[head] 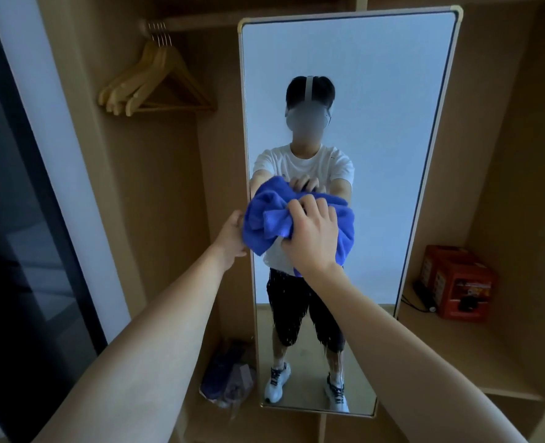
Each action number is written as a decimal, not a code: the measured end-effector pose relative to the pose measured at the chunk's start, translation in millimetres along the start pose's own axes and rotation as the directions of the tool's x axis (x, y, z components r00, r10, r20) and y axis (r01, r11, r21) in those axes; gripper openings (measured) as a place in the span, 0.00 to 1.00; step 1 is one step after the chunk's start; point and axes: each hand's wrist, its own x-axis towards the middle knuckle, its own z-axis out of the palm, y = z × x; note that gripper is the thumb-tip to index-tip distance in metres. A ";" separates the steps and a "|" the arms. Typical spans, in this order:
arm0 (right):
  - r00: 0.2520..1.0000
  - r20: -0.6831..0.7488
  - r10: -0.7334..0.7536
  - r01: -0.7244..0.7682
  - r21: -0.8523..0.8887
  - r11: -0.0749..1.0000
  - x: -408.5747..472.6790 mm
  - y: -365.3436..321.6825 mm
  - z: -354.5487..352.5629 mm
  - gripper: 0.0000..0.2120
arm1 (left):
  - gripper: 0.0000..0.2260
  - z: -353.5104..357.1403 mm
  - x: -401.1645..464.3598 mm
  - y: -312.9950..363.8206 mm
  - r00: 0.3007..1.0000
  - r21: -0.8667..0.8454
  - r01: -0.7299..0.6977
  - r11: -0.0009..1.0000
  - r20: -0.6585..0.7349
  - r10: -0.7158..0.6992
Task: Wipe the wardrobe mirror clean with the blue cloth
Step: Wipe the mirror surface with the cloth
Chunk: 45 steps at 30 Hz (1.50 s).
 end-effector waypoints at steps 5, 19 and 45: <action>0.972 0.213 -0.100 0.128 -0.124 0.984 -32.0 11.6 19.7 0.14 | 0.15 1.3 -1.4 -0.6 0.997 0.113 0.012 0.994 -0.073 -0.004; 0.865 0.485 0.125 -0.084 -0.104 0.991 -85.7 22.3 23.6 0.12 | 0.18 9.4 -4.4 -8.5 0.989 0.220 0.022 0.975 -0.145 0.011; 0.934 0.357 -0.006 0.036 -0.079 0.996 -69.1 21.8 16.6 0.13 | 0.20 8.8 -6.5 -18.8 0.990 0.193 0.083 0.978 -0.126 -0.060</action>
